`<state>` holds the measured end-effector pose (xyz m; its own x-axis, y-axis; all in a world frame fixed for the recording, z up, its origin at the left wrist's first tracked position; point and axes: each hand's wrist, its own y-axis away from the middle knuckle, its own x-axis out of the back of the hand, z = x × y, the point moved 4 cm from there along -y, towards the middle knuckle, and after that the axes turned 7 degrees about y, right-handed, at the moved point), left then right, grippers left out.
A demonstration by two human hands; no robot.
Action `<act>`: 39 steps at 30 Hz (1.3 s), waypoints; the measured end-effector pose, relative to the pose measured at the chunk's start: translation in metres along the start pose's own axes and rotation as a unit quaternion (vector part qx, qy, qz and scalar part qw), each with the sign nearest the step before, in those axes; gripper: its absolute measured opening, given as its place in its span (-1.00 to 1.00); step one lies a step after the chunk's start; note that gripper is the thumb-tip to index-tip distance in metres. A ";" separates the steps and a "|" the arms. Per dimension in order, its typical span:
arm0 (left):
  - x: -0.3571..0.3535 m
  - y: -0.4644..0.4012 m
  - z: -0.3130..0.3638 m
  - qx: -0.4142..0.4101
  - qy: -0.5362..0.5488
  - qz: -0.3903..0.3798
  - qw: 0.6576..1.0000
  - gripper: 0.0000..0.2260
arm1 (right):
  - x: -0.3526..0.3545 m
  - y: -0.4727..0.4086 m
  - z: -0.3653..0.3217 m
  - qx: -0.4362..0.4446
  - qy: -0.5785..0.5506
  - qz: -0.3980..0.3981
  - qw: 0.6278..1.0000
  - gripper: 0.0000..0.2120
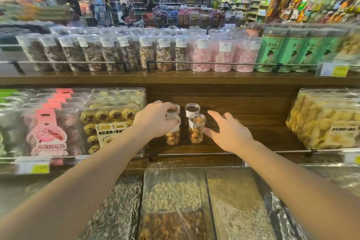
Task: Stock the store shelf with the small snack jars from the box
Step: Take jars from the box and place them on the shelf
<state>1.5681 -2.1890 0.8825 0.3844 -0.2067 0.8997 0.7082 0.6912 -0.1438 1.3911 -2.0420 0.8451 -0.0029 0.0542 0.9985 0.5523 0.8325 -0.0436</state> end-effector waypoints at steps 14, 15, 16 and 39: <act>0.054 0.173 0.028 0.158 -0.018 0.079 0.984 -0.60 | 0.033 0.043 -0.061 0.223 -0.036 0.026 0.974 -0.31; 0.055 0.190 0.027 0.175 -0.018 0.087 0.980 -0.59 | 0.033 0.050 -0.070 0.242 -0.038 0.021 0.969 -0.31; 0.055 0.207 0.026 0.195 -0.018 0.093 0.976 -0.58 | 0.031 0.057 -0.080 0.259 -0.039 0.015 0.965 -0.32; 0.077 0.717 0.075 0.549 -0.053 0.228 0.803 -0.57 | 0.041 0.469 -0.317 0.639 -0.015 -0.026 0.768 -0.32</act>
<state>2.0610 -1.6575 0.8790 0.3613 0.2604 0.8954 -0.4618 0.8841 -0.0708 1.9146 -1.8245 0.8757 -0.0273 -0.0006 0.9996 -0.7196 0.6941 -0.0192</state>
